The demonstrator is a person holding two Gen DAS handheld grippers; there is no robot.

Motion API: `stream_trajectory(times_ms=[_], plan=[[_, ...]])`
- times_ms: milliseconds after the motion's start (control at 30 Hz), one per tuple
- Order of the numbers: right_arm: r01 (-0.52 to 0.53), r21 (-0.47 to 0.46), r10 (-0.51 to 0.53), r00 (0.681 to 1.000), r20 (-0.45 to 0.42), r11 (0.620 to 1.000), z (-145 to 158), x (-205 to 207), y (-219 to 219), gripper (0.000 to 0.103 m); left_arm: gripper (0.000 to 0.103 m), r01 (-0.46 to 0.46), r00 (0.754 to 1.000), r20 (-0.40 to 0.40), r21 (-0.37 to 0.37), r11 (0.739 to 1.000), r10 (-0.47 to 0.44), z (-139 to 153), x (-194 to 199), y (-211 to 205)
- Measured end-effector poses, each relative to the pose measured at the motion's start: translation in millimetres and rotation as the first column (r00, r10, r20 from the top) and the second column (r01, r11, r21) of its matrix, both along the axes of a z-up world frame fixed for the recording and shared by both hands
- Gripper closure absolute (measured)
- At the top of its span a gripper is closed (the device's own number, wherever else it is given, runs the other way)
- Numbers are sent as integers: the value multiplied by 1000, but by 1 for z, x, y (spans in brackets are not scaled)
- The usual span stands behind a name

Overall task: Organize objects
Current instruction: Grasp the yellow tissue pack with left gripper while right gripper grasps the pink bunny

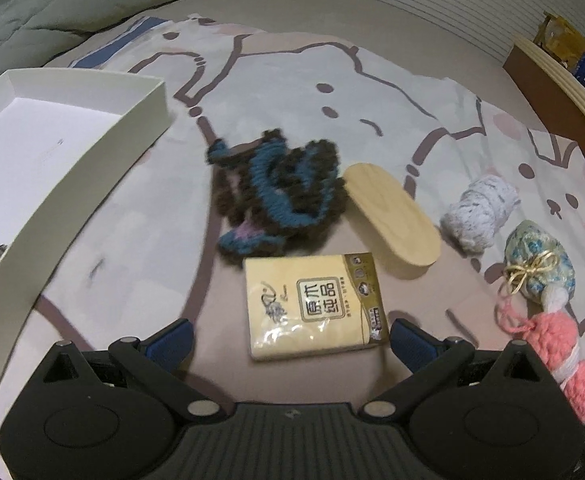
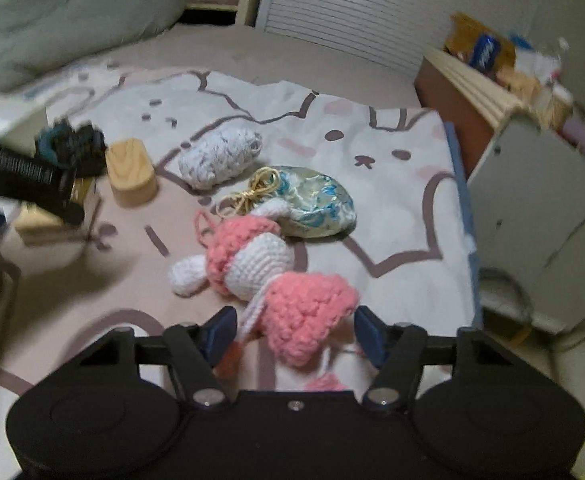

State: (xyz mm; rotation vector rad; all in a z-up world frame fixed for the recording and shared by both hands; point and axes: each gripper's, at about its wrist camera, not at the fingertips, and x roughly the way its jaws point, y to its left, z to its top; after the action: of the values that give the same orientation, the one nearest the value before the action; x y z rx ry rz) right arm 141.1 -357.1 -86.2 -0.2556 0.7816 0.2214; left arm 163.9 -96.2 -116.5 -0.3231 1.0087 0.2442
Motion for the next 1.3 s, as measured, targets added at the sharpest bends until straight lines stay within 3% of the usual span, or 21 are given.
stream_trajectory(times_ms=[167, 333, 533, 600, 667, 933, 1067, 1300], plan=[[64, 94, -57, 996, -70, 993, 1, 2, -5, 80, 0, 43, 999, 6, 3, 999, -43, 0, -14, 14], [140, 206, -112, 984, -142, 969, 6, -1, -7, 83, 0, 85, 996, 28, 22, 996, -86, 3, -29, 32], [247, 379, -138, 947, -291, 892, 15, -17, 0, 86, 0, 156, 987, 31, 81, 984, -159, 2, -41, 55], [245, 390, -125, 943, -308, 888, 18, -24, 7, 86, 0, 186, 981, 45, 84, 979, -190, 3, -44, 60], [235, 358, -130, 947, -294, 904, 24, -31, 16, 76, 0, 211, 974, 68, 74, 975, -216, 5, -46, 63], [172, 291, -150, 984, -93, 941, 58, -34, 19, 52, 0, 261, 955, 147, -6, 965, -258, 13, -28, 49], [178, 275, -156, 983, -98, 945, 51, -11, 16, 53, 0, 269, 949, 164, 15, 963, -268, 10, -16, 36], [145, 168, -116, 978, -174, 975, 20, 19, 23, 57, 0, 289, 949, 115, 49, 956, -293, -8, -4, 19]])
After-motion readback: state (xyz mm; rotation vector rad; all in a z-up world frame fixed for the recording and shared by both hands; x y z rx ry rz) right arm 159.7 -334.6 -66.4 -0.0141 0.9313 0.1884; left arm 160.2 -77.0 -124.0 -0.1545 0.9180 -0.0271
